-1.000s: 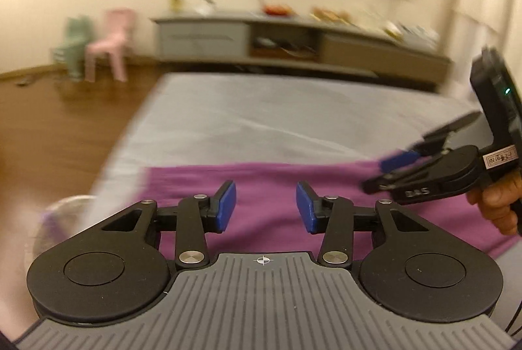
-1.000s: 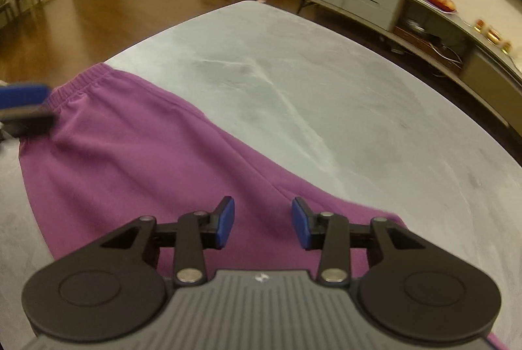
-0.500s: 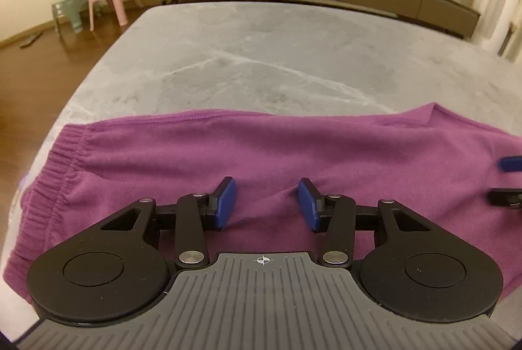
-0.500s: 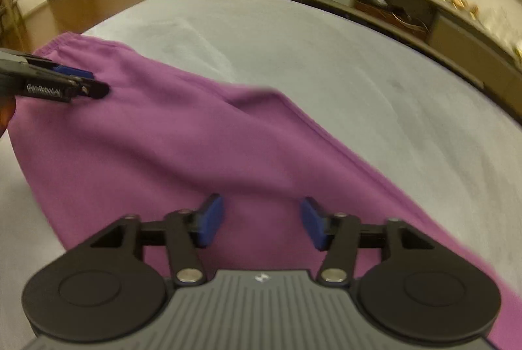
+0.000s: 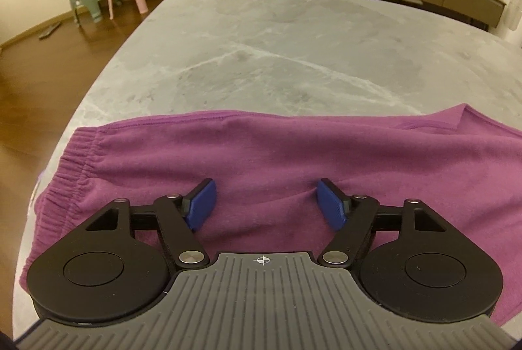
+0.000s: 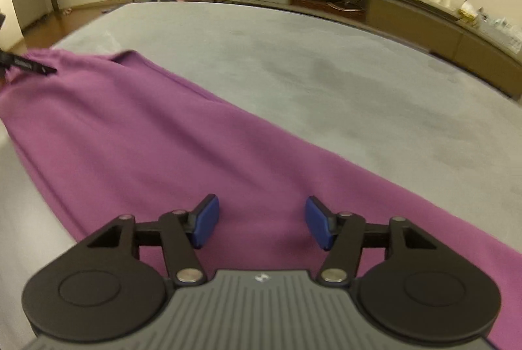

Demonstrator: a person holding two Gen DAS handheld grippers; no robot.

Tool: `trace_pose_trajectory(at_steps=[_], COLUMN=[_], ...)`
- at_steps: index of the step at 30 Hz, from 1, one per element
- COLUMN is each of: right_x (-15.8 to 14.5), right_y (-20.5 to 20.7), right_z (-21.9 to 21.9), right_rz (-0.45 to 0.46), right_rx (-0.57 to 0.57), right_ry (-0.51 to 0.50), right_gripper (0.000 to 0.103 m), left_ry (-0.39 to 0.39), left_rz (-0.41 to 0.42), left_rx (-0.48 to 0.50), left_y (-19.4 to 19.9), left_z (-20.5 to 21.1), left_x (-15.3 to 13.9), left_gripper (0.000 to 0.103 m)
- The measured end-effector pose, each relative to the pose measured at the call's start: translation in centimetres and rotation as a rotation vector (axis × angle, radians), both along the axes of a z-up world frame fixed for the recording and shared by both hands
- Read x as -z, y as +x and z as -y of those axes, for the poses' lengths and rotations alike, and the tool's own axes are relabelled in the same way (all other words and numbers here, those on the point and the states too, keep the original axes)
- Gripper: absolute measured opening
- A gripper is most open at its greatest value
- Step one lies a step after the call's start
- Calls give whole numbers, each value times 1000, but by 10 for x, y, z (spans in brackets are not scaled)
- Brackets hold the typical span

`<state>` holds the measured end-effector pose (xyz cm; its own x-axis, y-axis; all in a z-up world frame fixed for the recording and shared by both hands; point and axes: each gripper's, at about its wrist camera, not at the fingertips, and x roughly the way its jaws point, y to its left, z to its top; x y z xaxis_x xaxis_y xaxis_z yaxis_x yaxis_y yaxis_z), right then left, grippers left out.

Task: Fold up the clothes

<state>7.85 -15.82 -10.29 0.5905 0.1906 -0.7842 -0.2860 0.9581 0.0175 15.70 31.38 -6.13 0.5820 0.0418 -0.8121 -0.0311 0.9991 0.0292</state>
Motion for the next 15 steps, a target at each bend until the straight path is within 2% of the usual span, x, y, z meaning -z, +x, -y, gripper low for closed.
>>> trace_pose_trajectory(at_steps=[2, 3, 4, 5, 7, 9, 10, 12, 14, 15], right_x=[-1, -1, -1, -2, -3, -6, -8, -11, -5, -1], right_y=[-11, -17, -23, -29, -42, -53, -58, -61, -58, -58], right_z=[32, 53, 74, 95, 136, 160, 168, 170, 168, 170], right_rz=[-4, 0, 5, 7, 27, 51, 63, 70, 40, 33], right_rx=[31, 71, 110, 165, 324, 414, 444, 448, 442, 454], right_ry=[-17, -29, -41, -48, -21, 37, 71, 110, 92, 60], right_gripper=[59, 61, 66, 72, 68, 54, 54, 53, 52, 52], left_ry=[4, 5, 15, 3, -72, -140, -154, -146, -88, -80], left_rz=[-14, -16, -9, 17, 96, 136, 132, 100, 62, 52], left_rx=[-12, -20, -36, -57, -65, 22, 79, 171, 183, 154], left_y=[3, 4, 4, 1, -10, -21, -24, -24, -16, -13], left_z=[1, 2, 5, 9, 21, 49, 68, 99, 118, 118], left_x=[-2, -5, -10, -19, -41, -53, -54, -44, -25, -18], left_gripper=[63, 56, 41, 33, 34, 37, 38, 39, 39, 39])
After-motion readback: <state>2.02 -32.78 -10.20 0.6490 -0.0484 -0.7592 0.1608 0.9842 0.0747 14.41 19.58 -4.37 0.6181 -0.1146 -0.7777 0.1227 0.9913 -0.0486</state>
